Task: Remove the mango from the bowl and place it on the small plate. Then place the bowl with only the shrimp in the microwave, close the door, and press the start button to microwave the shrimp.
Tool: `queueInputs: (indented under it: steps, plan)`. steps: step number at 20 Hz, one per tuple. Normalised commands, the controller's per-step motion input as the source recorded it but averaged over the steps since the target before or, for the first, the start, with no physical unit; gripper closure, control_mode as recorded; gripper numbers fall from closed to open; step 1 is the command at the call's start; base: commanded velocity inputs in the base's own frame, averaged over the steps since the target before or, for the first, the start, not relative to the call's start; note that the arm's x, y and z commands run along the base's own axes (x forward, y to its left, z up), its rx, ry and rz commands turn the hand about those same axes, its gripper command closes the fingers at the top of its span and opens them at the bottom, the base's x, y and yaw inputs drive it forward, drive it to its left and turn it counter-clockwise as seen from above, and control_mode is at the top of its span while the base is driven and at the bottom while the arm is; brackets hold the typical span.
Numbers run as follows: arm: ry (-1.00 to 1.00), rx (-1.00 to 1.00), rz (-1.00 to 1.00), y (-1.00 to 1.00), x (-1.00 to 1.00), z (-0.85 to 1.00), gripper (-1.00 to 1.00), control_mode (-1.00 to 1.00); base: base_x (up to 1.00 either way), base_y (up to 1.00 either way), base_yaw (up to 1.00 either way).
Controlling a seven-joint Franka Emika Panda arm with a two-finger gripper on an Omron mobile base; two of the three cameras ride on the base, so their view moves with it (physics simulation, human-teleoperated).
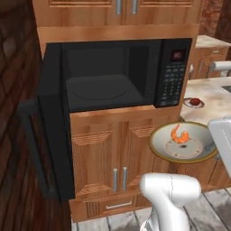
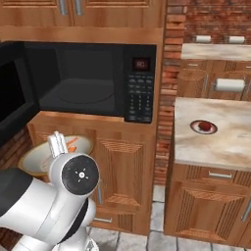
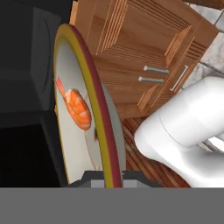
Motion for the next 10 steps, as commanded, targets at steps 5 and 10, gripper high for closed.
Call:
queueInputs:
  steps: [5,10]
  plan:
    - [0.00,0.00,0.00,0.00,0.00,0.00,1.00,1.00,0.08,0.46,0.00]
    - [0.00,0.00,0.00,0.00,0.00,0.00,1.00,1.00,0.36,0.28,0.00]
